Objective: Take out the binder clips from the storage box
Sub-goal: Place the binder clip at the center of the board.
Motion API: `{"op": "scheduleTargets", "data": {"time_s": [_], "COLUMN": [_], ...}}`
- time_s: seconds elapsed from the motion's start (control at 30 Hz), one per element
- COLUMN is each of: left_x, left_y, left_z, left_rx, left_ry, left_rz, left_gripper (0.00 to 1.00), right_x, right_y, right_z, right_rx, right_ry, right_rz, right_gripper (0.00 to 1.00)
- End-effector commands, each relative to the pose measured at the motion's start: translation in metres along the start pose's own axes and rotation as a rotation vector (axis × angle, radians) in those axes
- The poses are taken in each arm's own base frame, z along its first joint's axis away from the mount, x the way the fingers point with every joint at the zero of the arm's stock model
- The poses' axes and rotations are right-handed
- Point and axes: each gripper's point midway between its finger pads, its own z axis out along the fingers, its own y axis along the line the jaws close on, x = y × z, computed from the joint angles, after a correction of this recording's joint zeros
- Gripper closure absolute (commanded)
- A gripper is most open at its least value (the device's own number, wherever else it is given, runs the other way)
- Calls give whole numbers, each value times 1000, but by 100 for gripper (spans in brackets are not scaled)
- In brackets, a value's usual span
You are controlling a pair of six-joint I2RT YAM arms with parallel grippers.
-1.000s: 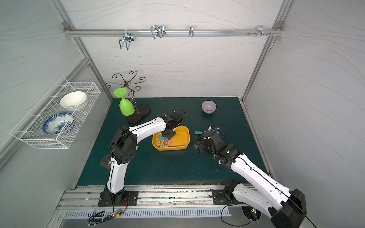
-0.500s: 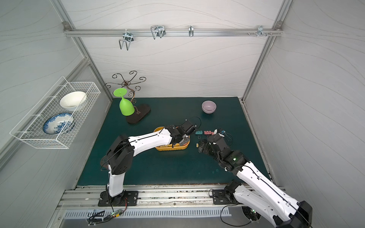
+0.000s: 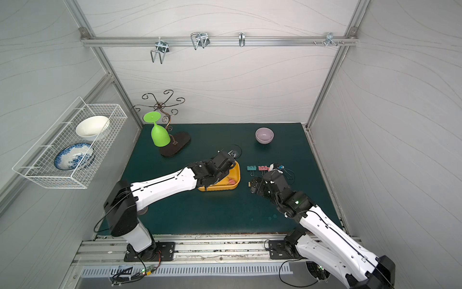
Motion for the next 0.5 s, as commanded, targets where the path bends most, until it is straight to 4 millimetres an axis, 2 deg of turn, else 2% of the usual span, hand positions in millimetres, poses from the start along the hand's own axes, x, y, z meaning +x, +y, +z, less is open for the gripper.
{"op": "scheduleTargets", "data": {"time_s": [0.0,0.13,0.23,0.4,0.47], "left_x": [51,117,147,186,197], "left_y": [32,62,83,89,73], "left_z": [-17,-20,-23,-24,-21], "left_rx": [-54,-109,-143,-109,-21], "left_ry": [92,201,218,275,275], "left_rz": [-45,10,56,180,254], "left_gripper": [99,100,100,100,100], "right_x": [-8,-11,-11,-9,-9], "right_y": [29,34,33,34,34], "right_z": [-3,-1,0,1,0], "right_rx": [-86,-69,-74,-91,-90], "right_ry": [32,51,42,44,46], "right_rz": [-71,-92,-82,-66,-64], "right_gripper": [10,10,9,9,9]}}
